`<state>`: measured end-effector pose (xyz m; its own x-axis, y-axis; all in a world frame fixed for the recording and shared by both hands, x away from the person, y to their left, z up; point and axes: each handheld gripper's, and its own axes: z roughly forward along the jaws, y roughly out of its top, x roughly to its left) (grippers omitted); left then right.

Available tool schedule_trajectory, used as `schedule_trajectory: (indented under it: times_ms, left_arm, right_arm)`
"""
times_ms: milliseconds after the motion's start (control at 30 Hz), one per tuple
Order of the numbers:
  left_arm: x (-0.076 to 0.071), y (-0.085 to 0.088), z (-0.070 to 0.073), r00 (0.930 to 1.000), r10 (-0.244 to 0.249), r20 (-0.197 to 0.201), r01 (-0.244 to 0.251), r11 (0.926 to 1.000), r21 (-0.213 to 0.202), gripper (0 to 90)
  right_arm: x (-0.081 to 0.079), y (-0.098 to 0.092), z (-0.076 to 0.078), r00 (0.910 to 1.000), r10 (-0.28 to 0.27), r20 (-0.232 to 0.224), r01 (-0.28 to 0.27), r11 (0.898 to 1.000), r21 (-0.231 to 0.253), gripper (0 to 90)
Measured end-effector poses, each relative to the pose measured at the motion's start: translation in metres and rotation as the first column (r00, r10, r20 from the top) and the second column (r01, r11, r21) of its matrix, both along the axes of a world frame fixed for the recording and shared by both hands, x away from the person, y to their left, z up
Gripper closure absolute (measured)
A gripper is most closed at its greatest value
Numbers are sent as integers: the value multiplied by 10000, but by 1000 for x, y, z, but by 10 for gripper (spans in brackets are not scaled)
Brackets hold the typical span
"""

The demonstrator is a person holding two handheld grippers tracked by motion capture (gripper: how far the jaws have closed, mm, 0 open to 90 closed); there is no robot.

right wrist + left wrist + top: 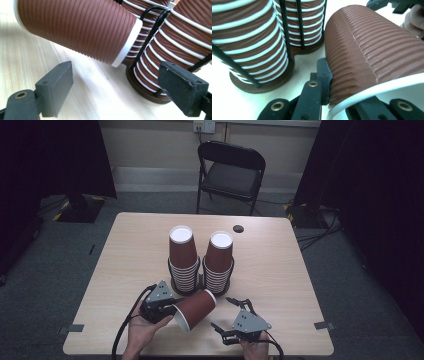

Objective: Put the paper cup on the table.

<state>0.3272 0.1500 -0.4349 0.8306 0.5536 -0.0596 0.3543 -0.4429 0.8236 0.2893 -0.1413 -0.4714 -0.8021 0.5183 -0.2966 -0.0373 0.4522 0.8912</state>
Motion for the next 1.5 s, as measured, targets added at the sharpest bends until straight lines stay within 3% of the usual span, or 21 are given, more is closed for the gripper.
schedule_trajectory:
  times_ms: [67,133,167,200,233,333,533,567,700,833,1000,1033,1100,1167,1267,1367,1500]
  left_arm:
    - [1,-4,-1,9995,-267,-183,271,9993,266,860]
    - [1,-6,-2,9993,-256,-261,270,9982,534,860]
    - [0,-7,-3,9991,-258,-333,275,9983,509,860]
    - [1,-7,-3,9988,-318,-376,338,9980,530,860]
    - [1,-8,-4,9987,-323,-382,344,9979,547,860]
    - [3,-10,-2,9978,-349,-555,384,9973,628,860]
    - [6,-11,1,9955,-451,-832,537,9931,1042,860]
    - [6,-12,1,9958,-406,-826,488,9938,1001,860]
    - [6,-13,1,9949,-389,-927,482,9938,998,860]
    - [7,-15,1,9927,-573,-1058,687,9918,1077,859]
    - [10,-17,3,9896,-636,-1289,771,9917,1033,860]
    - [11,-18,4,9892,-661,-1312,819,9895,1194,860]
    - [12,-19,4,9879,-641,-1412,813,9895,1194,861]
    - [13,-18,6,9868,-667,-1479,822,9915,1011,861]
    - [14,-18,8,9848,-765,-1558,914,9917,906,861]
    - [15,-22,9,9838,-830,-1590,981,9911,897,862]
    - [14,-26,8,9818,-873,-1689,1015,9918,771,863]
  right_arm:
    - [-1,1,1,10000,42,-3,-42,9998,-202,128]
    - [-4,4,2,9994,-132,313,142,9994,-330,127]
    - [-5,7,2,9977,-366,564,395,9980,-499,127]
    - [-5,8,2,9982,-346,483,375,9973,-624,126]
    - [-5,10,2,9995,-56,324,82,9966,-815,116]
    - [-7,18,1,9982,299,527,-223,9900,-1393,120]
    - [-10,28,3,9928,396,1132,-167,9804,-1965,111]
    - [-10,29,4,9910,291,1305,-6,9771,-2129,111]
    - [-13,36,4,9832,759,1659,-261,9586,-2836,135]
    - [-16,41,5,9735,867,2114,-183,9519,-3060,131]
    - [-17,48,5,9637,1134,2416,-187,9317,-3627,115]
    - [-17,50,7,9614,1178,2489,-172,9279,-3725,122]
    - [-16,53,10,9665,1237,2250,-229,9145,-4040,125]
    - [-15,56,13,9614,1450,2338,-306,9009,-4329,115]
    - [-15,61,15,9521,1589,2612,-304,8993,-4363,86]
    - [-15,68,14,9430,1838,2773,-360,8850,-4642,83]
    - [-16,76,14,9347,2065,2894,-456,8769,-4784,80]
